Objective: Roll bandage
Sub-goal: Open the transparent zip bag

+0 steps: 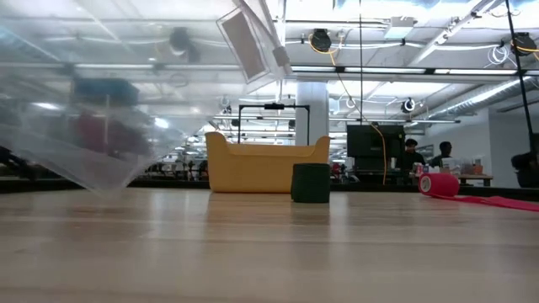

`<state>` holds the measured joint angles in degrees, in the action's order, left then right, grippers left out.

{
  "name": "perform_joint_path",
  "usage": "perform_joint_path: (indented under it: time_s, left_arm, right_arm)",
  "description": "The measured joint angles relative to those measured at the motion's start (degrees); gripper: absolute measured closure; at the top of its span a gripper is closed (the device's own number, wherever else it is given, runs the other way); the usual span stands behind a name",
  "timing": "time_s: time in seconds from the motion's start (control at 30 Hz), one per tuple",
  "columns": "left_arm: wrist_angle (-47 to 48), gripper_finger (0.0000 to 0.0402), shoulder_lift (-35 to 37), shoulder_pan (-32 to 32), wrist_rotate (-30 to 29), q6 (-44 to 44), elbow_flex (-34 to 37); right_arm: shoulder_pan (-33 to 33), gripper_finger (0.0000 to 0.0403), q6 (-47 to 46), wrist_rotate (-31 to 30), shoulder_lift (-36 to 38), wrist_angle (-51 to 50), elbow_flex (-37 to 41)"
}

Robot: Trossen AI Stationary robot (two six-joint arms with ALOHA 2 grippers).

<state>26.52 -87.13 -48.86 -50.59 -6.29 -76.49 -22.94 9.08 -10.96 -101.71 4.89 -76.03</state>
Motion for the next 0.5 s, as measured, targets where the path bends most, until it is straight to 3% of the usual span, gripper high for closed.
perform_joint_path:
  time_s: [0.27,0.5]
  left_arm:
    - [-0.3,0.0346,0.0,0.5,-4.6,3.0,0.0]
    - [-0.6,0.0308,0.0,0.5,-5.2,5.5,0.0]
  right_arm:
    - [0.0,0.0402,0.1,-2.5,0.1,-1.9,0.0]
    - [0.7,0.0402,0.1,-3.1,0.7,-6.2,0.0]
